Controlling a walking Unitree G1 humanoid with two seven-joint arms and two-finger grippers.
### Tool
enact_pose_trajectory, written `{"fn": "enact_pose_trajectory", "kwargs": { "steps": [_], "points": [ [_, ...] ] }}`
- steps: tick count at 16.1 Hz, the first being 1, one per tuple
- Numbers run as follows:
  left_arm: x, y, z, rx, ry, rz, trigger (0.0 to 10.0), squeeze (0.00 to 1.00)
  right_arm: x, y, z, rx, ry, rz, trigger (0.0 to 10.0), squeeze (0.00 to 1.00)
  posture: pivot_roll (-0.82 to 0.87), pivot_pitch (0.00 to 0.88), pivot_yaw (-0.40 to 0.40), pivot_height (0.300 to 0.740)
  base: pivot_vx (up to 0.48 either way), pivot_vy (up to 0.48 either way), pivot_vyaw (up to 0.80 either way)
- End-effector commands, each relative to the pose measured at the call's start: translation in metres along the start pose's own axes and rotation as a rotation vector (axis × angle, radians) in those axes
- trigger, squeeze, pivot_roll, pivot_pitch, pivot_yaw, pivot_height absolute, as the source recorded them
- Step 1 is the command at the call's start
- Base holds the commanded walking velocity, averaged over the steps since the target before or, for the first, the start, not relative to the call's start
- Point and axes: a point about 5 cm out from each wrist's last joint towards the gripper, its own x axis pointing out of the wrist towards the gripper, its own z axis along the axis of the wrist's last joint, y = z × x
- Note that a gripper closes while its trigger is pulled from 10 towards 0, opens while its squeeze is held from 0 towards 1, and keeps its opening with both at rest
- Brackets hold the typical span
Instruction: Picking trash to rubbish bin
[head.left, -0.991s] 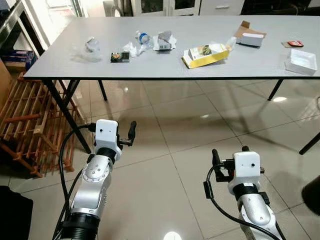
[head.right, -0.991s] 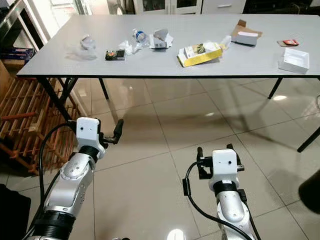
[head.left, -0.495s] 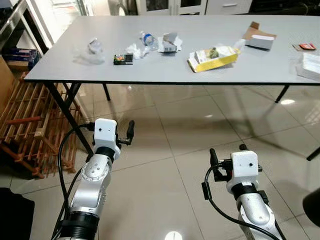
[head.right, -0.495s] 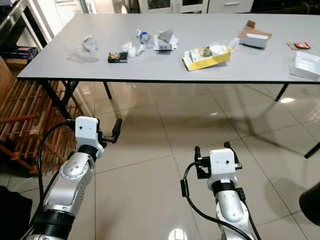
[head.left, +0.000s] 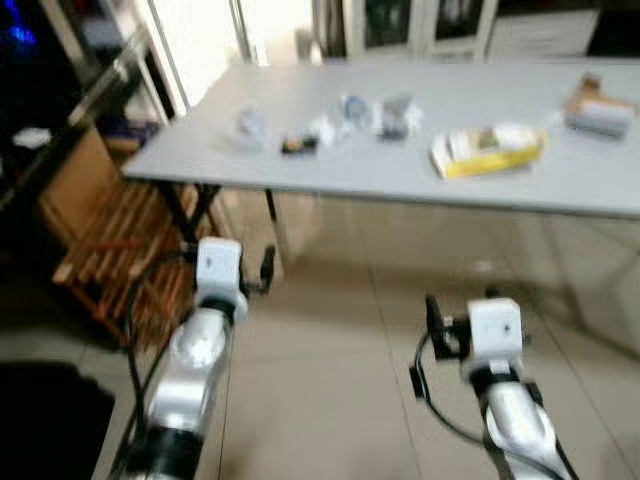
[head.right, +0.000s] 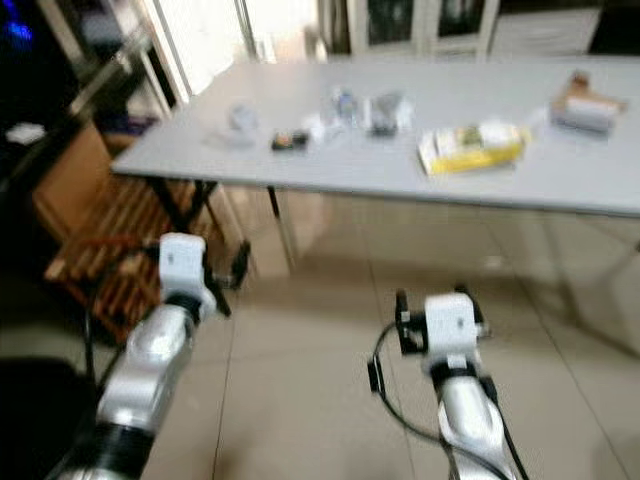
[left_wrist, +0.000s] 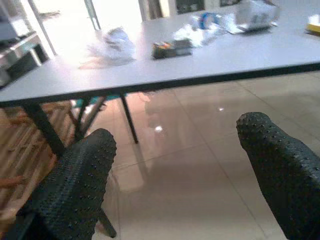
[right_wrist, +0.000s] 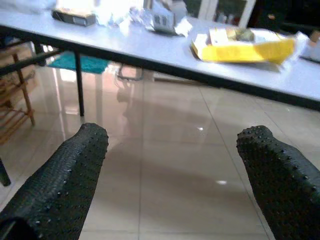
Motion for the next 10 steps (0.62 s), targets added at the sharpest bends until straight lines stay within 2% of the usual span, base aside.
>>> {"fn": "enact_pose_trajectory", "kwargs": {
  "steps": [1,10],
  "points": [
    [-0.0016,0.0076,-0.0002,0.019,0.002,0.020,10.0,0.00,0.0018,0.0066,0.0046,0.015,-0.020,0.014,10.0,0.00,-0.11,0.077,0.056,0.740,0.472,0.000,0.00],
    [-0.0040,0.0040,-0.0028,0.023,0.010,0.000,10.0,0.00,0.0022,0.0083,0.0051,0.012,-0.025,0.015,10.0,0.00,-0.11,0.075,0.065,0.740,0.472,0.000,0.00]
  ]
}}
